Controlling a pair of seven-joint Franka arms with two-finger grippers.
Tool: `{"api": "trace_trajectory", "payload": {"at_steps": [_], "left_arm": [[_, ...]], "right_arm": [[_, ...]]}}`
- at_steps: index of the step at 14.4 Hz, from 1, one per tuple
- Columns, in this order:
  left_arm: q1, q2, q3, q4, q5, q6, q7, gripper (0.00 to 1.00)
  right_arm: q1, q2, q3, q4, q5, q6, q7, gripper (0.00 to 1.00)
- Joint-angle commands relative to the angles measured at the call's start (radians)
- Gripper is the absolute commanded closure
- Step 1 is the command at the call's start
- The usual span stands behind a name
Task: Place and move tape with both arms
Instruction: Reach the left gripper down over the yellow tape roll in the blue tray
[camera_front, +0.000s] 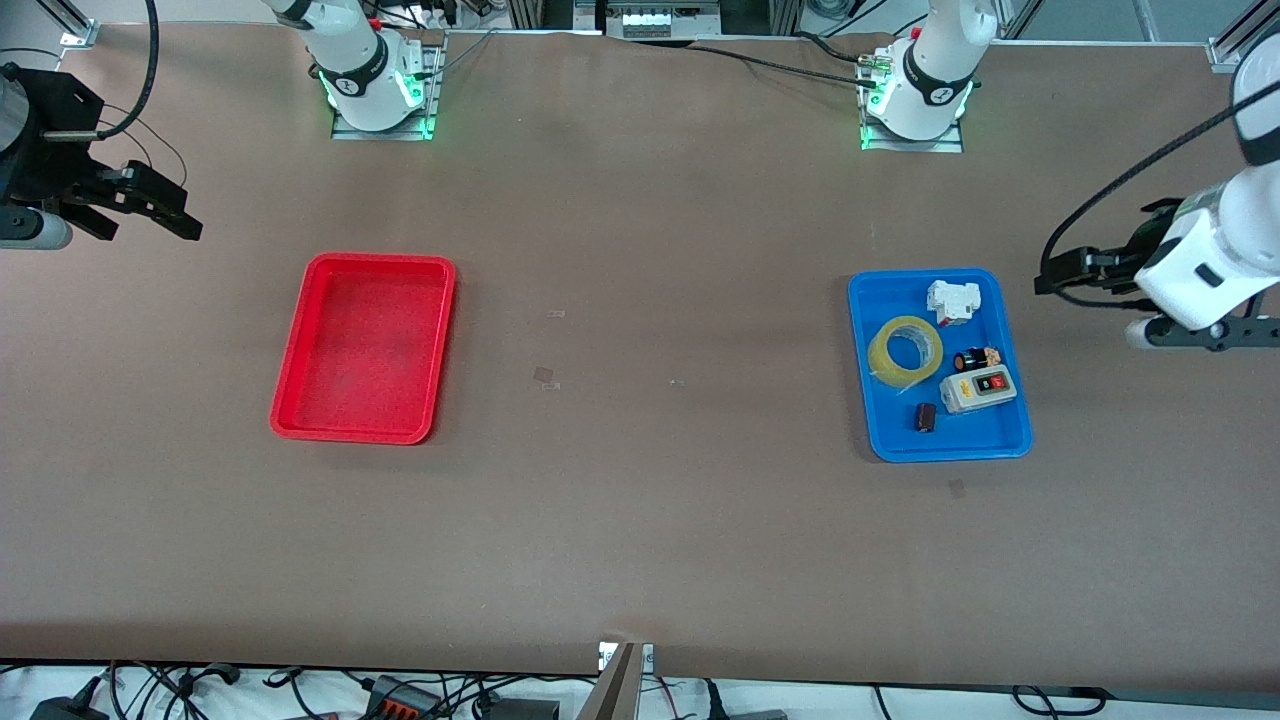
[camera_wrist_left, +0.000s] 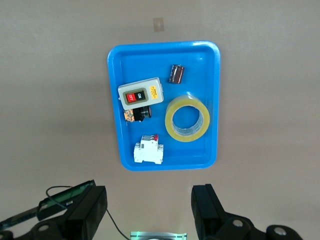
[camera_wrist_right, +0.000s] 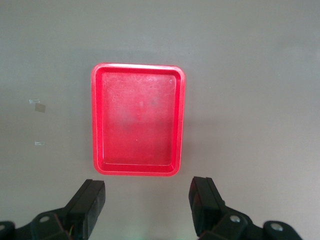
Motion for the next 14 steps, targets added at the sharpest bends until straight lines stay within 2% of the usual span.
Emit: {"api": "trace_trajectory", "payload": {"at_steps": [1,3,8,10,14], "left_arm": [[0.005,-0.001,0.0,-0.146,-0.018,0.158,-0.017,0.0],[0.005,-0.005,0.0,-0.263,-0.018,0.293,-0.017,0.0],[0.005,0.001,-0.001,-0.487,-0.016,0.576,-0.017,0.0],[0.004,0.007,-0.001,-0.544,-0.016,0.637,-0.016,0.0],[-0.004,0.091,-0.003,-0.554,-0.018,0.699,-0.014,0.0]], "right_arm": [[-0.004,0.002,0.005,0.016,0.014,-0.017,-0.009,0.01],[-0.004,0.004,0.005,0.016,0.016,-0.014,-0.009,0.01],[-0.004,0.005,0.005,0.012,0.016,-0.013,-0.009,0.01],[-0.004,0.005,0.005,0.012,0.016,-0.014,-0.009,0.01],[-0.004,0.005,0.005,0.012,0.016,-0.016,-0.011,0.01]]}}
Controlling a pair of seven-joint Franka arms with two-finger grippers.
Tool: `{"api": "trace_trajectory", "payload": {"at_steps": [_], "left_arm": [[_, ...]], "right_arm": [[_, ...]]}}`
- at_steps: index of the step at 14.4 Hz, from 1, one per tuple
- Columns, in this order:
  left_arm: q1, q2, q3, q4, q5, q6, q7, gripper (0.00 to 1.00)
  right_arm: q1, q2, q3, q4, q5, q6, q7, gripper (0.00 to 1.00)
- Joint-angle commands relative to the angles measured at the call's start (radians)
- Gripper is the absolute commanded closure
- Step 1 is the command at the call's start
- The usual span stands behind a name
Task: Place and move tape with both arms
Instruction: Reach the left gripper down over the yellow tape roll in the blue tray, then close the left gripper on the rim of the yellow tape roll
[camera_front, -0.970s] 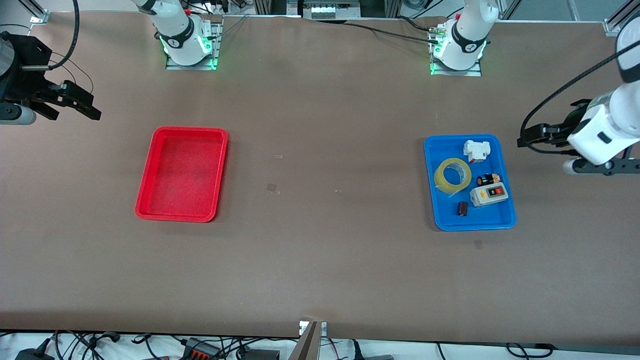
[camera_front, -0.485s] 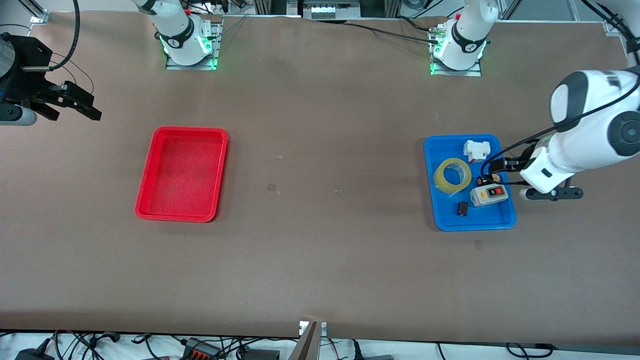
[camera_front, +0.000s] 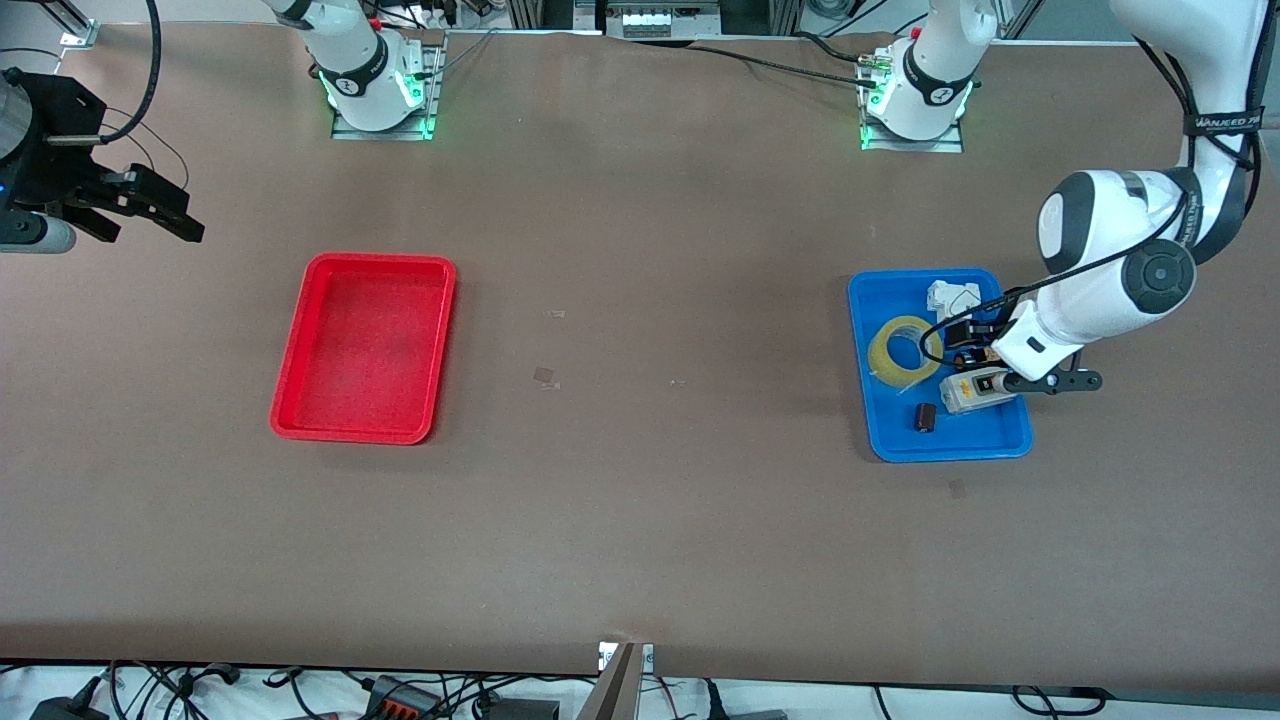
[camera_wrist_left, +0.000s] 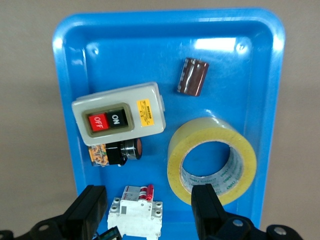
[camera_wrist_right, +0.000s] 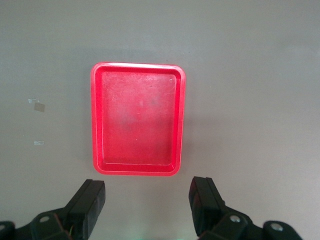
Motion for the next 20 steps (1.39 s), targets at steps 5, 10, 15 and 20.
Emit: {"api": "trace_trajectory", "payload": {"at_steps": [5,10,15,20], "left_arm": [[-0.011,0.113,-0.022,0.002,-0.016,0.089,0.0,0.0],[-0.009,0.168,-0.029,0.002,-0.016,0.137,0.0,0.0],[-0.011,0.202,-0.031,0.003,-0.018,0.163,0.0,0.0],[-0.003,0.199,-0.046,0.009,-0.019,0.161,-0.001,0.0]], "right_arm": [[-0.004,-0.001,0.005,0.011,0.015,-0.014,-0.012,0.01],[-0.004,-0.001,0.003,0.011,0.015,-0.016,-0.012,0.01],[-0.004,-0.001,0.005,0.009,0.015,-0.017,-0.012,0.01],[-0.004,-0.001,0.005,0.011,0.015,-0.013,-0.012,0.01]]}}
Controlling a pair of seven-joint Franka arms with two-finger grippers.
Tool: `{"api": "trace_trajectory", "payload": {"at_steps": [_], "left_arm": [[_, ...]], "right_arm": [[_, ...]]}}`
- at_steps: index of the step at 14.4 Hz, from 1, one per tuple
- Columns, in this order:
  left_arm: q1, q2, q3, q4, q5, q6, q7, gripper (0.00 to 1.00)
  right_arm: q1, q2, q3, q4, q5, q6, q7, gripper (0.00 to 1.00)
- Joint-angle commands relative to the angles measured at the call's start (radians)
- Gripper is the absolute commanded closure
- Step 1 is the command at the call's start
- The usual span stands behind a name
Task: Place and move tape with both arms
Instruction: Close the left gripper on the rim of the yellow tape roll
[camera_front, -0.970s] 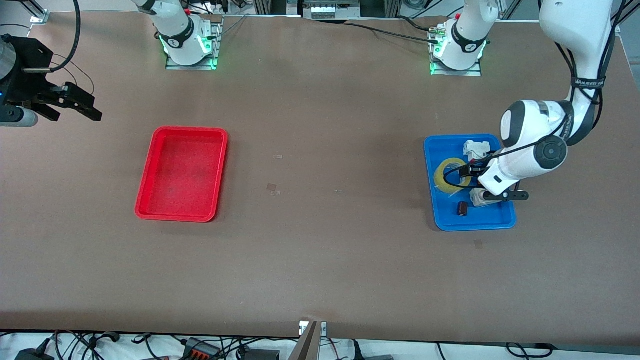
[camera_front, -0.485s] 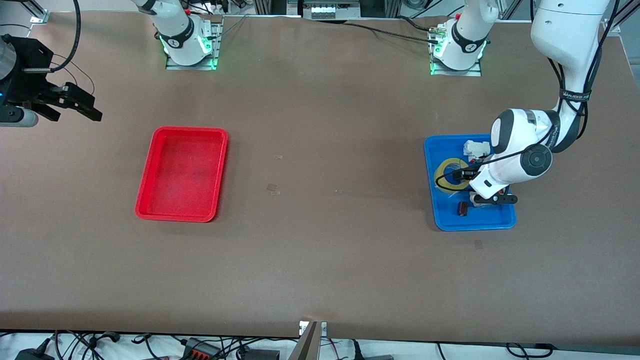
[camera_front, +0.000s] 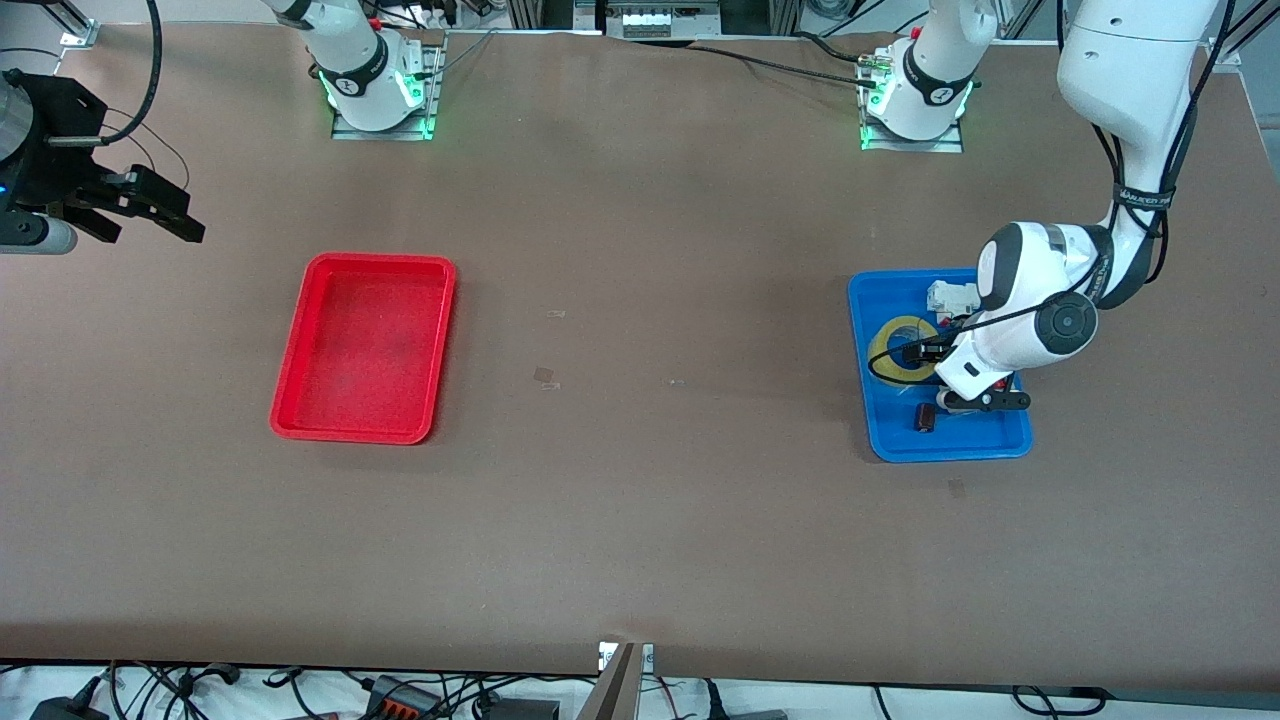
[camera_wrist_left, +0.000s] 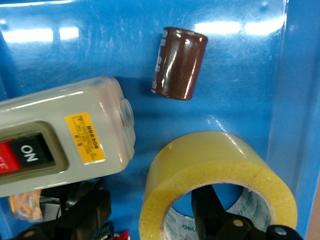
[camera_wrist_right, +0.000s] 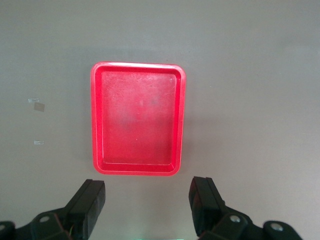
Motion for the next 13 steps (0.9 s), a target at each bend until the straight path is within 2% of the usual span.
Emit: {"api": "trace_trajectory", "payload": {"at_steps": [1,7,11,13], "left_arm": [[0.005,0.01,-0.019,0.013,-0.019,0.008,0.001,0.0],[-0.001,0.01,-0.033,0.013,-0.019,0.006,-0.035,0.0],[-0.001,0.012,-0.033,0.013,-0.019,0.006,-0.035,0.18],[-0.001,0.013,-0.033,0.013,-0.019,0.006,-0.035,0.34]], "right_arm": [[-0.004,-0.002,0.005,0.011,0.015,-0.012,-0.012,0.01],[-0.004,0.0,0.005,0.011,0.015,-0.012,-0.012,0.01],[-0.004,0.0,0.005,0.011,0.015,-0.014,-0.012,0.01],[-0.004,0.0,0.005,0.009,0.015,-0.014,-0.012,0.01]]}}
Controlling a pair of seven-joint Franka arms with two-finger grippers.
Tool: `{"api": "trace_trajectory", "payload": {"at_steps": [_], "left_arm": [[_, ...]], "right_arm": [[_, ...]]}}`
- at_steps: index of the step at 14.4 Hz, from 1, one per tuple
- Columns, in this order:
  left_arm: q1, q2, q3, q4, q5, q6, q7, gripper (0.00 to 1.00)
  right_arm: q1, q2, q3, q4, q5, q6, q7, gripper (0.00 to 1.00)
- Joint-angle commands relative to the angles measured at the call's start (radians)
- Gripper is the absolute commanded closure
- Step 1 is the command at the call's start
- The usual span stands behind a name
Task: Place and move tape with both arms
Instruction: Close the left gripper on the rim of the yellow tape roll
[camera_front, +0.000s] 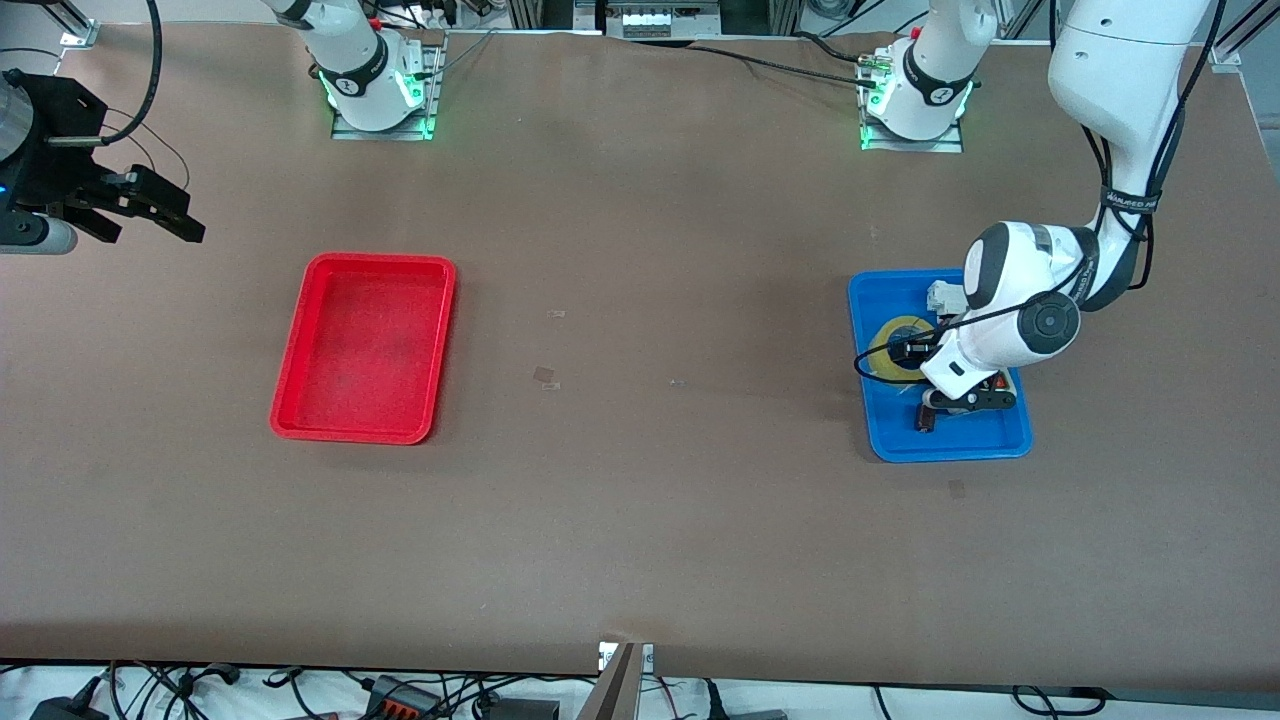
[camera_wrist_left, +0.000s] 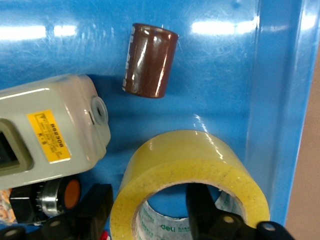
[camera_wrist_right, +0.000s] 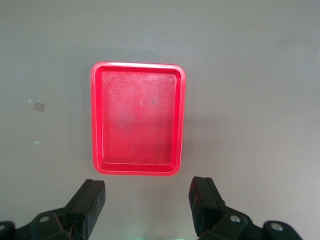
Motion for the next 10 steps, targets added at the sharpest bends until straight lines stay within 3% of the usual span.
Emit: {"api": "trace_trajectory", "payload": {"at_steps": [1,3,5,10], "left_arm": [[0.001,0.01,-0.003,0.013,-0.019,0.005,0.001,0.43],[0.005,0.01,-0.003,0.015,-0.018,0.002,0.002,0.62],[0.007,0.01,-0.003,0.015,-0.019,-0.001,0.002,0.74],[0.012,-0.008,-0.003,0.019,-0.019,-0.01,0.002,0.77]], "right_arm": [[-0.004,-0.001,0.004,0.011,0.015,-0.014,-0.012,0.01],[-0.004,0.001,0.004,0.009,0.015,-0.015,-0.014,0.01],[-0.004,0.002,0.003,0.009,0.015,-0.018,-0.014,0.01],[-0.004,0.002,0.003,0.011,0.017,-0.018,-0.014,0.01]]}}
